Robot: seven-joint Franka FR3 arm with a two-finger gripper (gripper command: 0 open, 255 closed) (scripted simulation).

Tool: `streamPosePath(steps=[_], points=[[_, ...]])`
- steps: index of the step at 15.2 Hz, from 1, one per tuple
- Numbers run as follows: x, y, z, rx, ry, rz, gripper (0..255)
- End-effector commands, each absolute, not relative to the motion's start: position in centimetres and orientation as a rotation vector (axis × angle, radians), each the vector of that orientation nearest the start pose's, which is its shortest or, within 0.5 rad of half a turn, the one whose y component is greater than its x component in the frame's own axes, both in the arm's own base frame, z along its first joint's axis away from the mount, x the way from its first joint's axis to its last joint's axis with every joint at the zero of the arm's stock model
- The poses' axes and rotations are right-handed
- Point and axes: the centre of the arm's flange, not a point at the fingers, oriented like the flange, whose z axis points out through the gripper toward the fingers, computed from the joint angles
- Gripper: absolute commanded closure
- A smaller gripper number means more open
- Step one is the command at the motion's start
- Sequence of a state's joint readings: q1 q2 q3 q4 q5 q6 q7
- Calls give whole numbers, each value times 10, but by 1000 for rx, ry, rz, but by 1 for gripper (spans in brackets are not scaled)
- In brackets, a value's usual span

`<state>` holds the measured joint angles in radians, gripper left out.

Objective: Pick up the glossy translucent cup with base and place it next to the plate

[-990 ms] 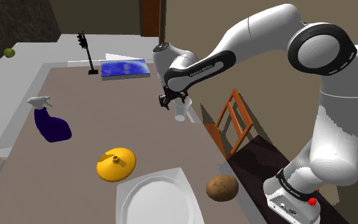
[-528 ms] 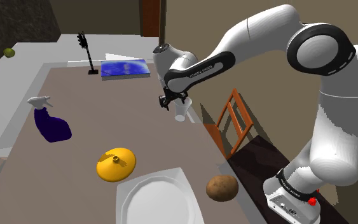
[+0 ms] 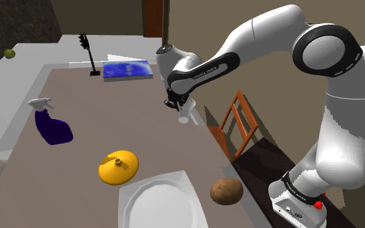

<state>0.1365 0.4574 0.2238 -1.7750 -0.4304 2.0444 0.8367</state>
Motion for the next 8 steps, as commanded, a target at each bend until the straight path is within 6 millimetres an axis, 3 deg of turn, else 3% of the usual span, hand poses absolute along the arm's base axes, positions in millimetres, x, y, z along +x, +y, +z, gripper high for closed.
streamPosePath(steps=[1,8], points=[[608,193,296,-3425,446,-21,255],[608,193,328,-3425,446,-21,255]])
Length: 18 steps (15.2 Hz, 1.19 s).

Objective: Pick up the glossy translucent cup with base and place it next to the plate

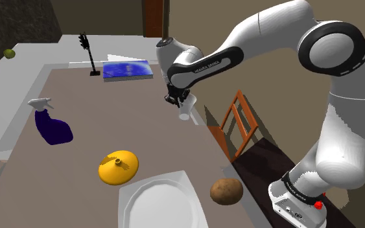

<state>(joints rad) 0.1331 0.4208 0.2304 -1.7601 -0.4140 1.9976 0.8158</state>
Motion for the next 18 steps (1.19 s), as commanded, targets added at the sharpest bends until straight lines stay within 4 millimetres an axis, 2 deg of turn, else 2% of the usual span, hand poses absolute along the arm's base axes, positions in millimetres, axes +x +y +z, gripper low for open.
streamPosePath(steps=[1,18], points=[[608,193,333,-3425,446,-21,255],[608,193,423,-3425,446,-21,255]])
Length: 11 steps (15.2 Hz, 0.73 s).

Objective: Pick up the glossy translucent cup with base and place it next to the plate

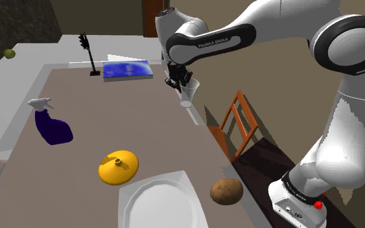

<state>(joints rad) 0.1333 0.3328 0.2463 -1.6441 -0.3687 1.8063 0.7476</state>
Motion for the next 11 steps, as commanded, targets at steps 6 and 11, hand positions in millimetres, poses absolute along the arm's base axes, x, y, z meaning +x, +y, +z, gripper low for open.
streamPosePath(steps=[6,11], points=[[608,193,454,-3425,446,-21,255],[608,193,481,-3425,446,-21,255]])
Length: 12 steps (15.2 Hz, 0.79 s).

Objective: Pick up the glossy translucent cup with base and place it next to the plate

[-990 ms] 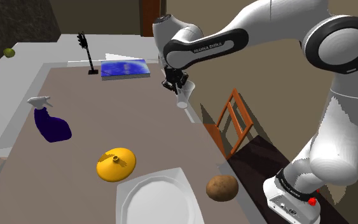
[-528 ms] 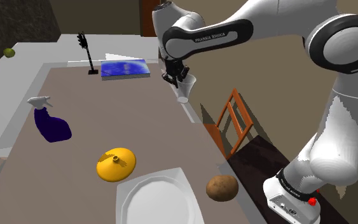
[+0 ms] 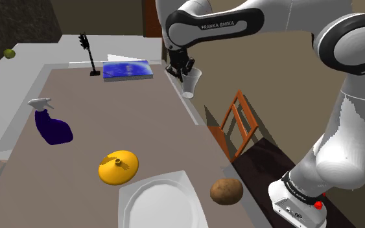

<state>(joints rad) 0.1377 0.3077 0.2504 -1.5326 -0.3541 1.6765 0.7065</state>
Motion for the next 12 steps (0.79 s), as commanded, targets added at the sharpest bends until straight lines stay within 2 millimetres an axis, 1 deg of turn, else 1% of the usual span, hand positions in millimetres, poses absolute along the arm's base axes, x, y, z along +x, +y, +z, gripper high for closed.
streamPosePath(steps=[1,4,12], points=[[608,193,486,-3425,446,-21,255],[608,193,501,-3425,446,-21,255],[506,224,502,-3425,446,-21,255]])
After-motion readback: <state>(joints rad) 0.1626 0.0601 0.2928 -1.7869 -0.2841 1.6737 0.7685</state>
